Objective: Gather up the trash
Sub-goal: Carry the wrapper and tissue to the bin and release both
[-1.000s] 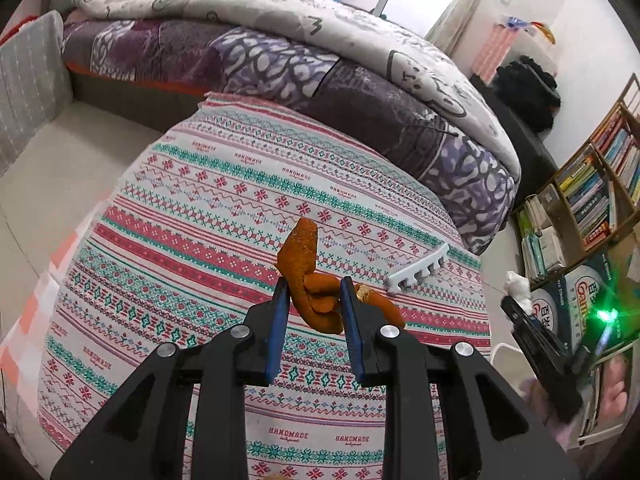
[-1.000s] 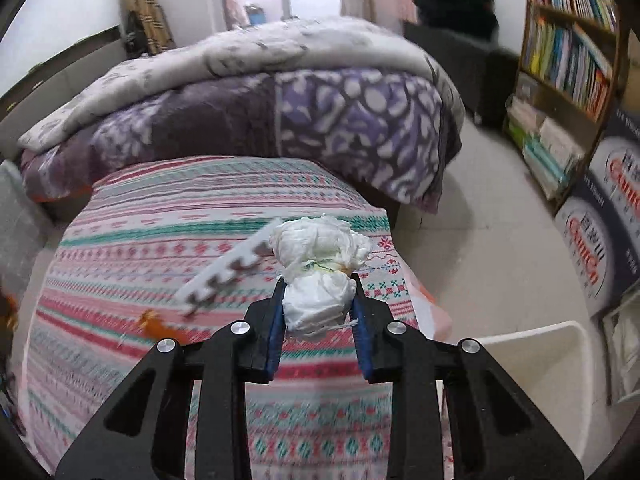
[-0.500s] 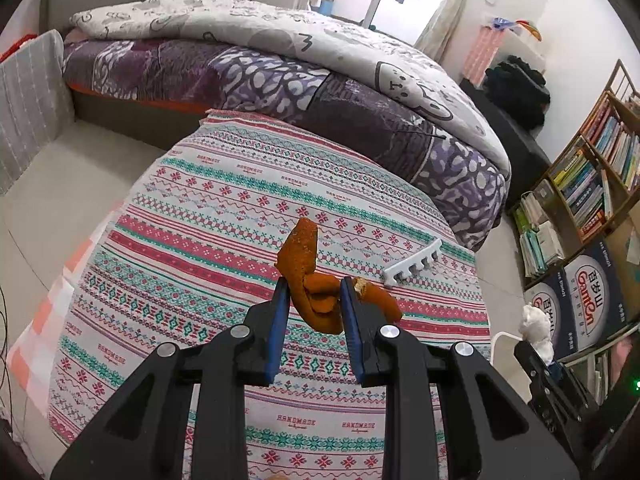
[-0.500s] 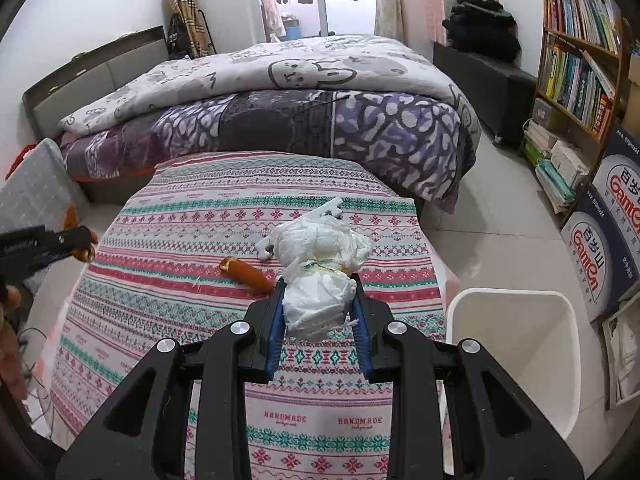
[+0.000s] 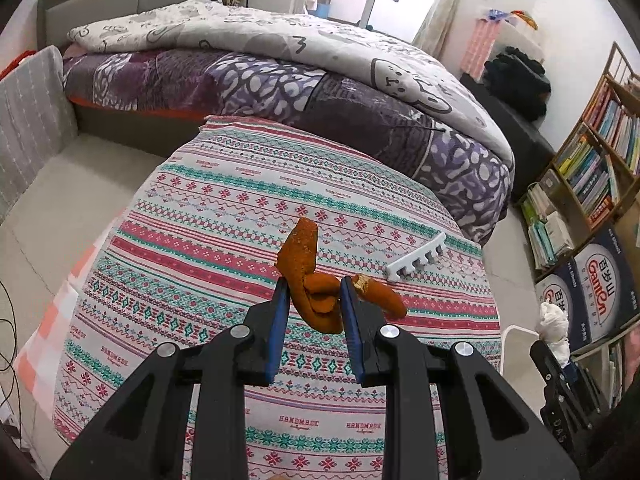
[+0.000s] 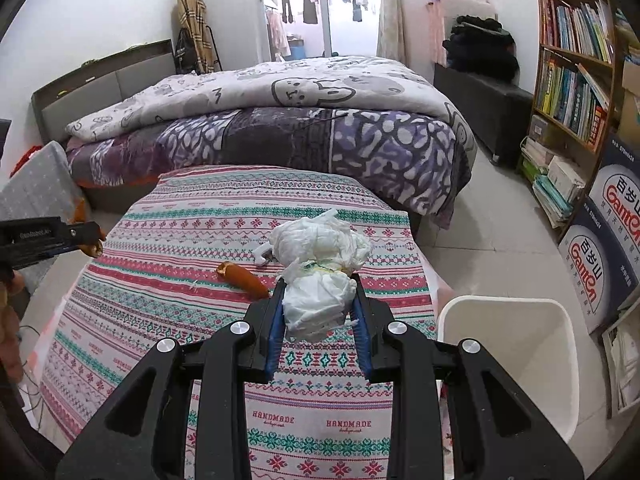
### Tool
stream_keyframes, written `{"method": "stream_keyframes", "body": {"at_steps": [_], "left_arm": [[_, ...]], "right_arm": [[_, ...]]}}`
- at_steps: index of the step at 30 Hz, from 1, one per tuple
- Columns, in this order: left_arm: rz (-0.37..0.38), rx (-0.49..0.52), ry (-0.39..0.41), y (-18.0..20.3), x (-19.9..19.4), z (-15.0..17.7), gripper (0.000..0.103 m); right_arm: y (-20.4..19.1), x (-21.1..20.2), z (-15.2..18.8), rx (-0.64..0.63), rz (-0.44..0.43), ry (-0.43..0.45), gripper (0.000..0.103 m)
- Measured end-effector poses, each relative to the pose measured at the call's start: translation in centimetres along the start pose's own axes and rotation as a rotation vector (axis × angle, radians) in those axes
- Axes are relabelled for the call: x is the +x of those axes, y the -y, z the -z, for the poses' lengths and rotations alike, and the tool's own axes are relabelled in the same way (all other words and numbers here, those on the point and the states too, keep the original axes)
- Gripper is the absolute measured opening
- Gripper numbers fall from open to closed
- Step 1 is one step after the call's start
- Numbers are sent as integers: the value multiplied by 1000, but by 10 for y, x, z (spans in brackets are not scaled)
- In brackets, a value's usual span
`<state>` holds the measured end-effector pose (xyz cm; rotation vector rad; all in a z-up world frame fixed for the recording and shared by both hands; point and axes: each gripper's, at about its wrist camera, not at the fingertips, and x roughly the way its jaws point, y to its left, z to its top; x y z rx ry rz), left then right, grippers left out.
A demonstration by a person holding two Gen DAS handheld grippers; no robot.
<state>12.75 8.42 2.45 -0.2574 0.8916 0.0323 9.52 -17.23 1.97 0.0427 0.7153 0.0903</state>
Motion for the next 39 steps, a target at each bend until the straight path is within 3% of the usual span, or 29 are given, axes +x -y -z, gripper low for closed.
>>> {"method": "stream_keyframes", "body": {"at_steps": [14, 28, 29, 32, 36, 39], "left_arm": [[9, 58, -5, 38, 8, 9, 26], [40, 153, -27, 94, 16, 29, 26], [44, 161, -31, 99, 18, 31, 26], [56, 190, -40, 114, 20, 38, 26], [76, 235, -57, 135, 23, 51, 26], [101, 275, -75, 152, 26, 62, 26]], "right_arm": [[56, -9, 3, 125, 68, -28, 28], [159, -19, 26, 432, 196, -108, 31], [164, -21, 28, 448, 205, -110, 34], [178, -30, 31, 485, 239, -96, 63], [195, -44, 35, 528, 277, -62, 82], [209, -53, 39, 574, 299, -41, 87]]}}
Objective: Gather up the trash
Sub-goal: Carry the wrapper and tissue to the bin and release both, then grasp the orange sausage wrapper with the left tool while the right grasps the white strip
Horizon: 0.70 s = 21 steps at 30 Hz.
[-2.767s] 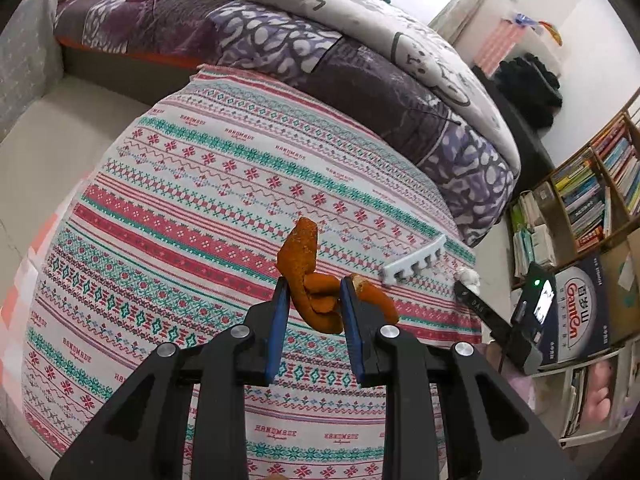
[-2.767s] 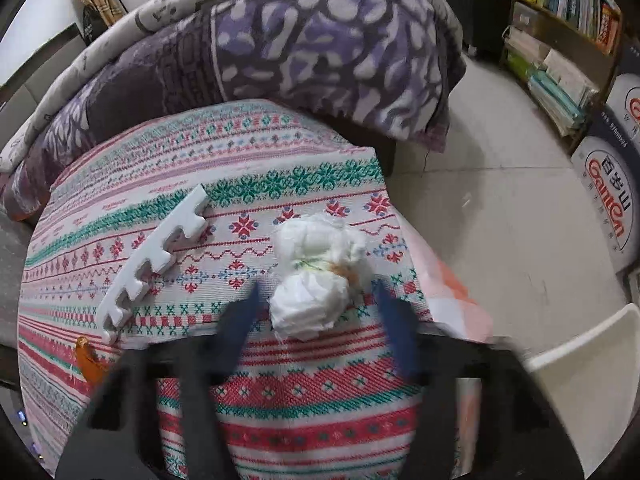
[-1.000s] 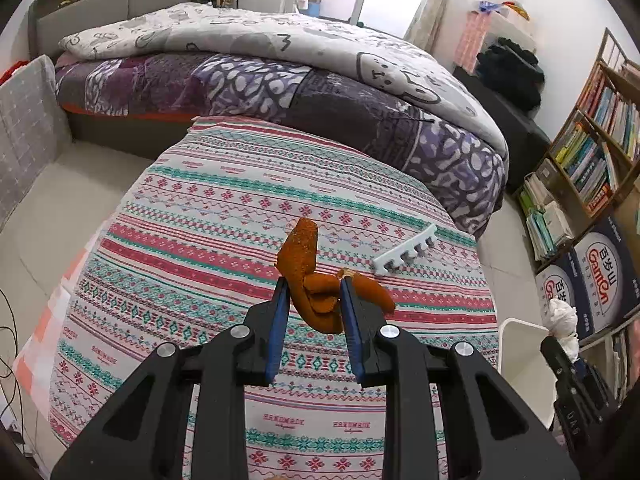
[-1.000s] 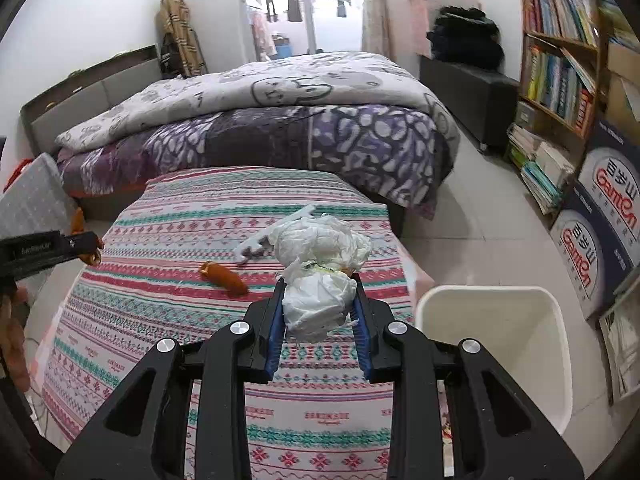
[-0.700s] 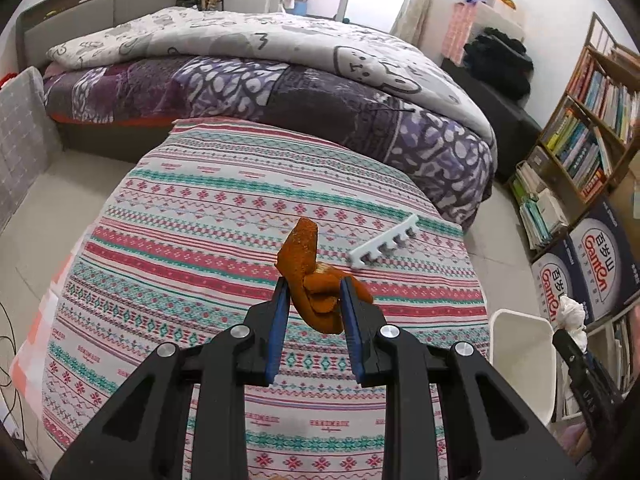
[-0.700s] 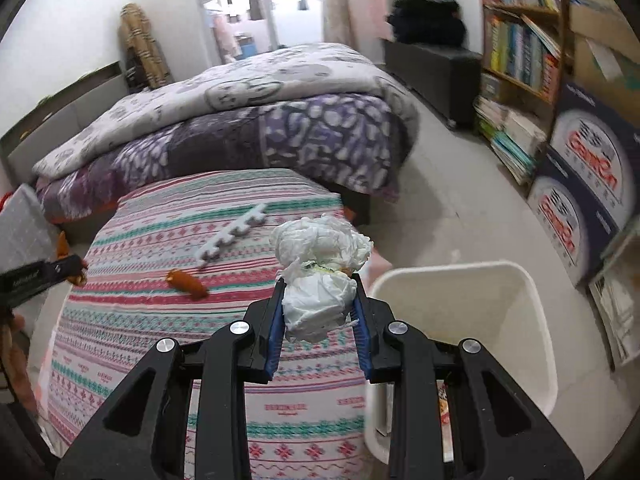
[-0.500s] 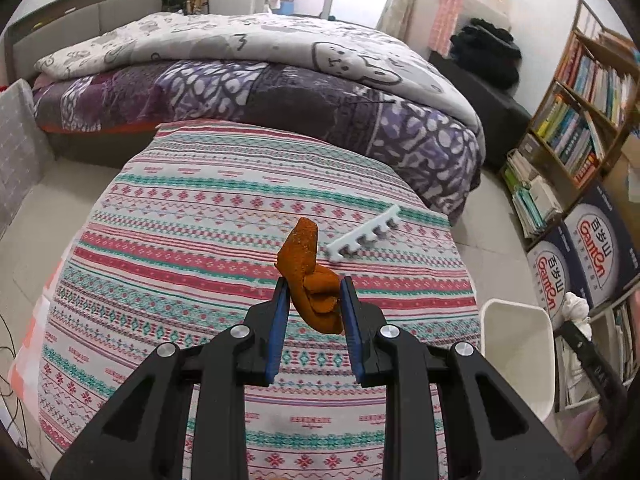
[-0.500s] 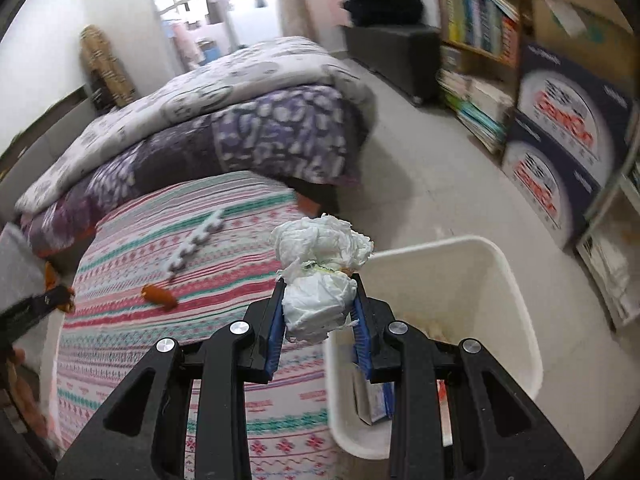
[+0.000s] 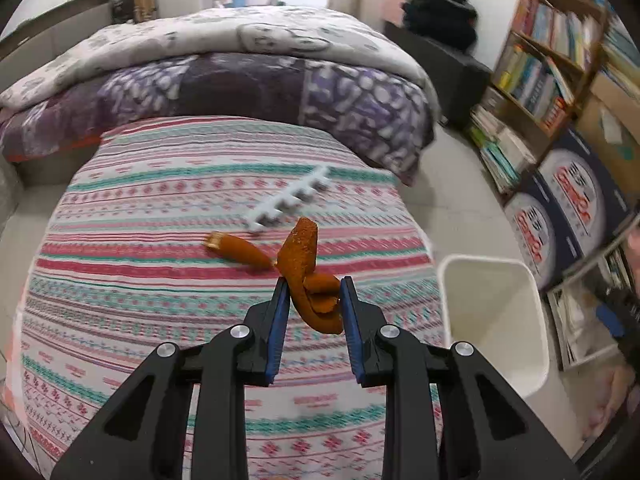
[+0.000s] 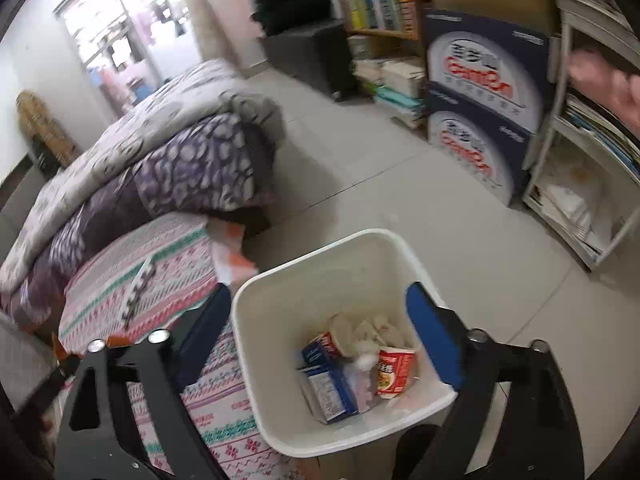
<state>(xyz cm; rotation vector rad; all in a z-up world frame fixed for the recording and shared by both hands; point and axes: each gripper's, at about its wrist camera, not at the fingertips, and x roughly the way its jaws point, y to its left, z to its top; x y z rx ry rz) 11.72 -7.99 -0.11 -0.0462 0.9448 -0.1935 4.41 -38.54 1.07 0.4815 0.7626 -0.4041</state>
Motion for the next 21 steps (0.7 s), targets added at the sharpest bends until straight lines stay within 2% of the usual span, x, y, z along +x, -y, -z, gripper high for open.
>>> {"method": "stream_keyframes", "body": {"at_steps": [4, 8, 13, 19, 20, 21], "left_arm": [[50, 67, -21, 32, 4, 9, 26], [140, 121, -52, 69, 7, 18, 26], [222, 200, -80, 112, 11, 28, 27], [304, 221, -142, 158, 27, 37, 28], [308, 229, -145, 163, 28, 39, 32], [315, 240, -148, 171, 29, 39, 44]], "right_arm": [[13, -4, -5, 29, 0, 10, 88], [23, -10, -11, 63, -7, 33, 89], [42, -18, -22, 157, -38, 55, 90], [58, -23, -33, 238, -59, 78, 90], [61, -24, -34, 261, -65, 78, 90], [64, -23, -35, 276, -71, 79, 90]]}}
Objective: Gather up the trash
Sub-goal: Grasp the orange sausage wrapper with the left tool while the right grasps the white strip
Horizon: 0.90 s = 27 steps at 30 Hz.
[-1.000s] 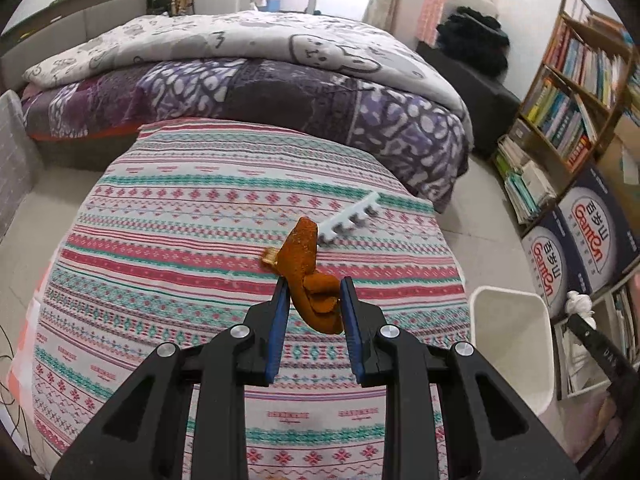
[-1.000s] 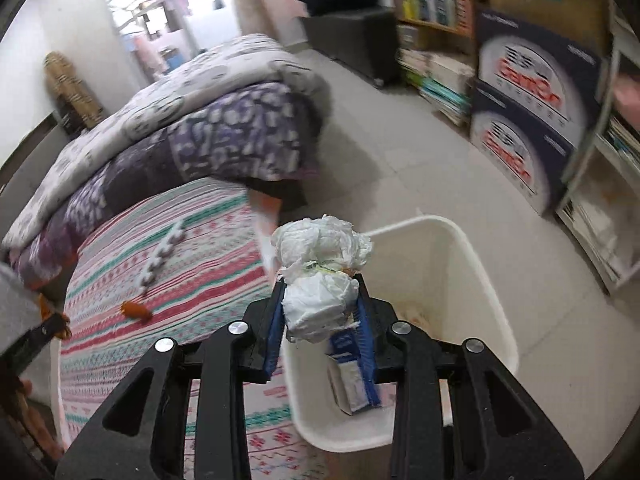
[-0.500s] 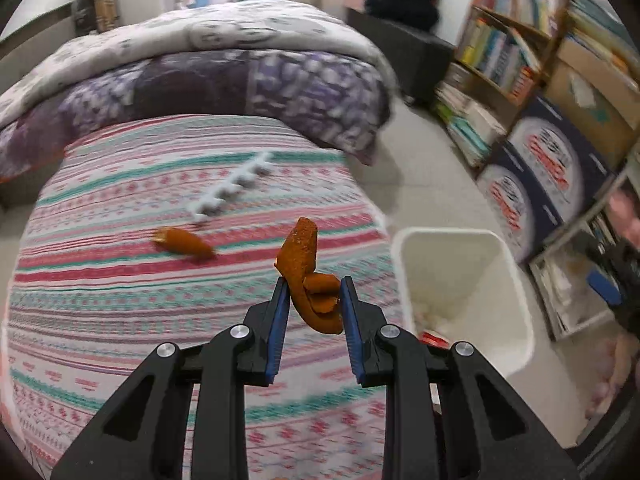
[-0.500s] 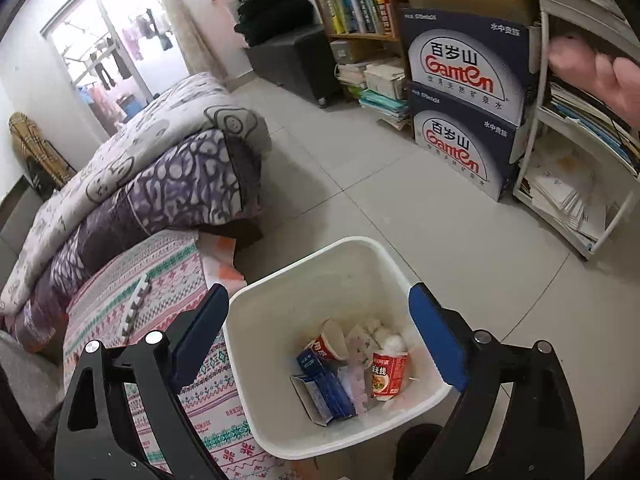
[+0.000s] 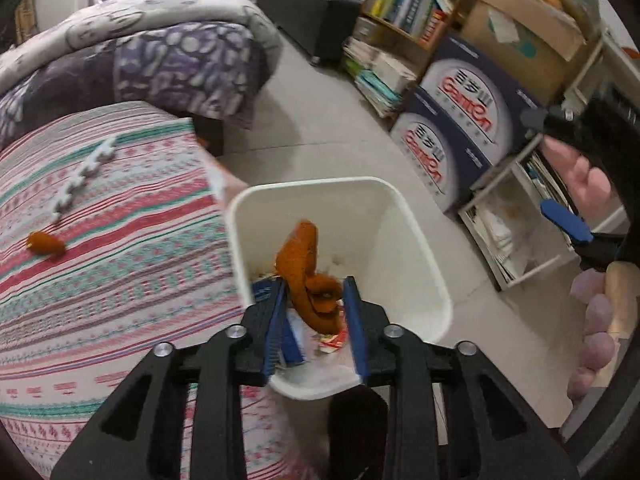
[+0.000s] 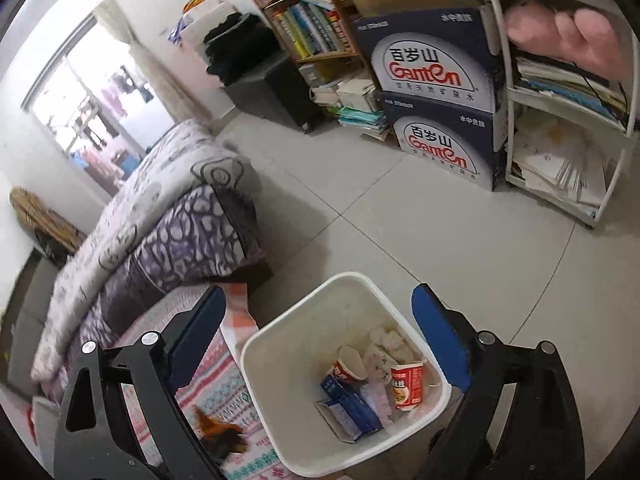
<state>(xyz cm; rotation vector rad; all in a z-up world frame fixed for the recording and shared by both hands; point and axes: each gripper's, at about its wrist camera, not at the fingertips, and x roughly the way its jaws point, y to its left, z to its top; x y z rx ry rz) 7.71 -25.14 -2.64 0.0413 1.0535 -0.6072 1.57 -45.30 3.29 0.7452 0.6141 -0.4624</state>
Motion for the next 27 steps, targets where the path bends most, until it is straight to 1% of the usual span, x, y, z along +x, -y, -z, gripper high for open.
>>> {"method": "stream_keyframes", "body": {"at_steps": [2, 4, 6, 9, 11, 14, 16, 18, 19, 22, 24, 27], "left_arm": [[10, 6, -4, 6, 3, -1, 56], [12, 10, -13, 9, 5, -2, 61], [-7, 11, -15, 6, 6, -2, 71], [-62, -19, -23, -10, 8, -2, 72], [-106, -77, -38, -30, 9, -3, 73], [-208, -162, -54, -64, 12, -5, 73], [-300, -228, -60, -93, 14, -6, 73], [-356, -287, -63, -117, 14, -6, 73], [-395, -339, -65, -137, 15, -6, 73], [-463, -433, -63, -180, 15, -7, 72], [-496, -475, -59, -202, 15, -7, 72], [-519, -558, -54, -235, 14, -8, 72]], "right_arm": [[3, 0, -2, 24, -6, 1, 90], [3, 0, -3, 36, -14, -2, 90], [1, 2, -2, 39, -23, -12, 90], [-6, 9, 3, 35, -44, -46, 91], [-12, 15, 7, 34, -66, -77, 92], [-24, 23, 16, 26, -99, -122, 92], [-31, 27, 21, 15, -110, -146, 92], [-39, 32, 28, 2, -123, -173, 92], [-42, 33, 30, -3, -128, -185, 92], [-52, 38, 35, -29, -132, -207, 93], [-58, 41, 37, -43, -130, -215, 93], [-64, 44, 40, -55, -134, -227, 93]]}}
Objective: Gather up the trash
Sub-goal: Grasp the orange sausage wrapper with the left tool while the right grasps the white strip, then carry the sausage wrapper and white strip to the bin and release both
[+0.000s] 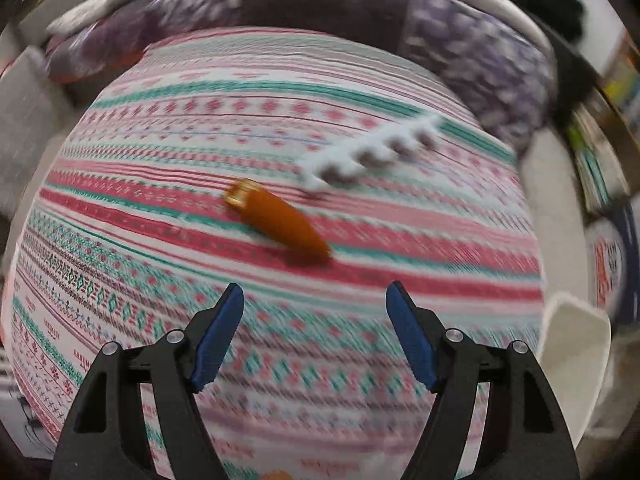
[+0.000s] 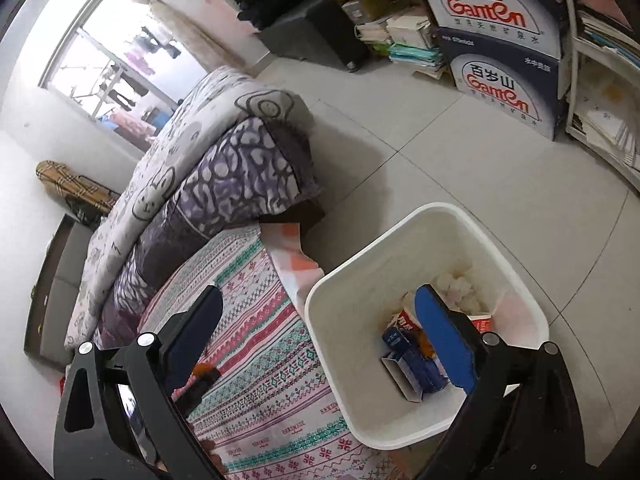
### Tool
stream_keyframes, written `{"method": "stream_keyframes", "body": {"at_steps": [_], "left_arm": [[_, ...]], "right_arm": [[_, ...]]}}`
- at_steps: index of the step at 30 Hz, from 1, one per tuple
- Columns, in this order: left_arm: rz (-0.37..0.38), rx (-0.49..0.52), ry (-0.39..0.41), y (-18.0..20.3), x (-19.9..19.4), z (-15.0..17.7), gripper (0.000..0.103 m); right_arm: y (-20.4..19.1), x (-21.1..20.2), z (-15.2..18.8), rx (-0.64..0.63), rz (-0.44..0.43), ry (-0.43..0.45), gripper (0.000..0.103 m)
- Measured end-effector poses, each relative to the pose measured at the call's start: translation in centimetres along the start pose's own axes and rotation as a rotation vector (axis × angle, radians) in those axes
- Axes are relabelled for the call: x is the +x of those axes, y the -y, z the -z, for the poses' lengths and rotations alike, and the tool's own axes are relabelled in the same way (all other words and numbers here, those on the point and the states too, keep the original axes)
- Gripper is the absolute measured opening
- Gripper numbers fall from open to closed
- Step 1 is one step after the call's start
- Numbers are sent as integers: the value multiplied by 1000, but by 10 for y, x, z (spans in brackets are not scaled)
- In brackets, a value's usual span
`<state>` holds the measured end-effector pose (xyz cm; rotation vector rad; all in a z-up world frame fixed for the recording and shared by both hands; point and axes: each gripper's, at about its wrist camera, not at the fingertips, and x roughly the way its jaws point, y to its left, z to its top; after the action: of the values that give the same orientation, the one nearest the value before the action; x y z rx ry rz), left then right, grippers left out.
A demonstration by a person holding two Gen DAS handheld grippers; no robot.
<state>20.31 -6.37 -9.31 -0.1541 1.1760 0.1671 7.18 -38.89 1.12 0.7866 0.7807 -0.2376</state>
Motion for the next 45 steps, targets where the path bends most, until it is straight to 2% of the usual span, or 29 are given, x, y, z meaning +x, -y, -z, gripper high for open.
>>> {"method": "stream_keyframes", "body": {"at_steps": [4, 10, 13, 15, 19, 21, 24, 30, 32, 34, 36, 41, 45], "left_arm": [[20, -91, -21, -22, 17, -21, 70], [27, -127, -34, -33, 38, -39, 62], [17, -93, -14, -30, 42, -45, 58], [9, -58, -3, -26, 39, -42, 45], [37, 0, -5, -30, 30, -31, 35], [57, 6, -6, -40, 20, -25, 28], [93, -5, 2, -56, 2, -23, 26], [154, 2, 163, -115, -69, -22, 25], [203, -39, 187, -139, -83, -24, 25], [272, -107, 188, -164, -91, -27, 25], [306, -141, 194, -178, -97, -30, 25], [358, -201, 244, -211, -121, -43, 25], [366, -230, 272, -224, -132, -50, 25]], "right_arm": [[-10, 7, 1, -22, 4, -12, 93], [-25, 19, 7, -59, 16, -35, 93], [-32, 24, 10, -77, 25, -47, 93], [-37, 29, 13, -86, 28, -56, 93], [-52, 36, 22, -126, 30, -65, 93], [-61, 41, 28, -151, 38, -74, 93], [-73, 51, 41, -196, 59, -78, 94], [-104, 81, 72, -336, 121, -126, 93], [-118, 96, 81, -357, 124, -153, 93], [-131, 112, 87, -344, 119, -184, 93], [-147, 130, 91, -326, 112, -210, 93], [-190, 181, 101, -299, 151, -212, 93], [-209, 216, 102, -242, 197, -206, 93]]}}
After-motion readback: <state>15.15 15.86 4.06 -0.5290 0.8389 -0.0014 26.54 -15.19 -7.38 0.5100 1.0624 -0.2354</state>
